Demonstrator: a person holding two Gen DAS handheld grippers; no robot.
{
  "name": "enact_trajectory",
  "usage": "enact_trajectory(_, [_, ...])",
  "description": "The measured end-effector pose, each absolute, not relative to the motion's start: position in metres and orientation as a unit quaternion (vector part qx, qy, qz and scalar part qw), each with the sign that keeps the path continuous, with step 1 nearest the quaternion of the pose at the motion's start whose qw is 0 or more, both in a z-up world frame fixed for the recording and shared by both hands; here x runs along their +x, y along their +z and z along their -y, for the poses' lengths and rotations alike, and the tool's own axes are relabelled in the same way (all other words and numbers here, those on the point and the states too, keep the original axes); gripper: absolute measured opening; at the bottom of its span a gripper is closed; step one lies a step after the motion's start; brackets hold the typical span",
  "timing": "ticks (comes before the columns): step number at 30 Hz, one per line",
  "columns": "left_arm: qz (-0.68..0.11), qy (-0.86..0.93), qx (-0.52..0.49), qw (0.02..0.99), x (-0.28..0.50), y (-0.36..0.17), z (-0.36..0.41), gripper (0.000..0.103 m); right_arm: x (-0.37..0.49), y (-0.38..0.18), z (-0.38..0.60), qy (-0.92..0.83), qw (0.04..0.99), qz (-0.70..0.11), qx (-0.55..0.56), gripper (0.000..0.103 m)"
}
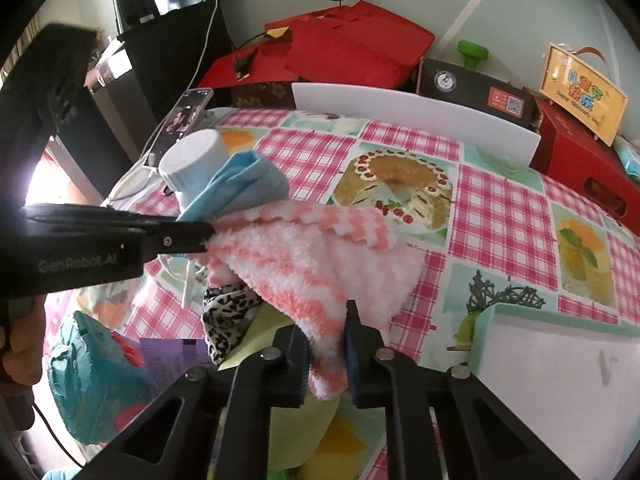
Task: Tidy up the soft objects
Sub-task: 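Carry the mask in the left tool while the right tool carries the towel over the white tray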
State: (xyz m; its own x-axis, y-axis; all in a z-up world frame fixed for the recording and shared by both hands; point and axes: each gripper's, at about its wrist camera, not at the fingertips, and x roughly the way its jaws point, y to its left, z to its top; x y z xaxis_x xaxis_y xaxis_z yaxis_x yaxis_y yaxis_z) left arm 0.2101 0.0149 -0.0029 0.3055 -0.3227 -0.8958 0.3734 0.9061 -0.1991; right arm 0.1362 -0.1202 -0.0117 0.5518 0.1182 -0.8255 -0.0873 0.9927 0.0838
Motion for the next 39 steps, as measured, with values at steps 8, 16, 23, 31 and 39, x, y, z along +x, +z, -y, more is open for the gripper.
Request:
enact_trajectory(8, [-0.539,-0.220,0.002,0.813,0.208,0.004,-0.021,0.014,0.130,-0.003,0.131,0.049,0.888,-0.456,0.026,0.013])
enact_trajectory(16, [-0.524,-0.219,-0.028,0.823,0.203,0.013,-0.035,0.014,0.124,0.013,0.138,0.028,0.901,-0.433,0.027,0.013])
enact_trajectory(23, [-0.524,-0.221,-0.035,0.822,0.201,0.013,-0.040,0.014,0.122,0.012,0.152,0.009,0.900,-0.434,0.041,0.013])
enact_trajectory(31, [-0.528,-0.237,-0.031,0.815,0.199,0.009,-0.037,0.015,0.123,0.006,0.159,-0.005,0.896,-0.443,0.044,0.013])
enact_trajectory(39, [-0.528,-0.243,-0.047,0.813,0.201,0.007,-0.040,0.015,0.125,-0.002,0.162,-0.009,0.890,-0.453,0.044,0.013])
